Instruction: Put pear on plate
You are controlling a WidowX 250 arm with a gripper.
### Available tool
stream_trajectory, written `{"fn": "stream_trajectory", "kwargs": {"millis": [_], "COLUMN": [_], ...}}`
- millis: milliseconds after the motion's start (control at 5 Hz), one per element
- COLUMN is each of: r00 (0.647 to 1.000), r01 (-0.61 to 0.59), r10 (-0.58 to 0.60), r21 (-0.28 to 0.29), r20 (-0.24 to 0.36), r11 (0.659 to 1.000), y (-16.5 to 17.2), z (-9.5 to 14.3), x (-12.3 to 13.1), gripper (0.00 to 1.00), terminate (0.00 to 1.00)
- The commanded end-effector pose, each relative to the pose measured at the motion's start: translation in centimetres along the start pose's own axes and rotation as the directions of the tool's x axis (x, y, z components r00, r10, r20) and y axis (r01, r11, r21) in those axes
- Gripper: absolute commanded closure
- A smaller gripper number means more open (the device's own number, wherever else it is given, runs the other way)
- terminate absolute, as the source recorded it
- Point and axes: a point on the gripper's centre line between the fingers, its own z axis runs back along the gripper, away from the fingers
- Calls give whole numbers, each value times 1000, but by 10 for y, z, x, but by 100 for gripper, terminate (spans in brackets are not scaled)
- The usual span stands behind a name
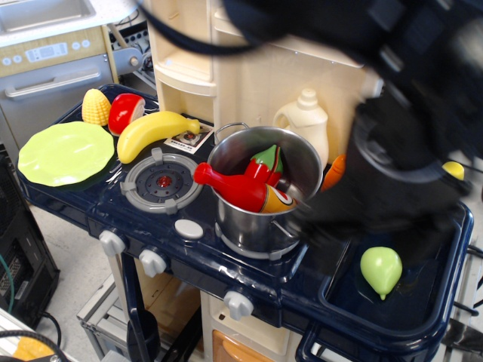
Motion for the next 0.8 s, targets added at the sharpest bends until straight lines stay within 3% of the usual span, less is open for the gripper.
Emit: {"fn": "stream_trajectory", "kwargs": {"millis": [0, 200, 600], "r00": [999, 1000, 992], "r01": [-39, 12, 130], "r10": [39, -13, -129], "r21": [-116, -149, -174], "r20": [-4, -4, 16], "r11": [992, 989, 976], "y": [-55, -61, -58], "z": [-30, -54, -80], "x": [5, 18, 52], "gripper": [0, 0, 0], "terminate": [0, 0, 0]}}
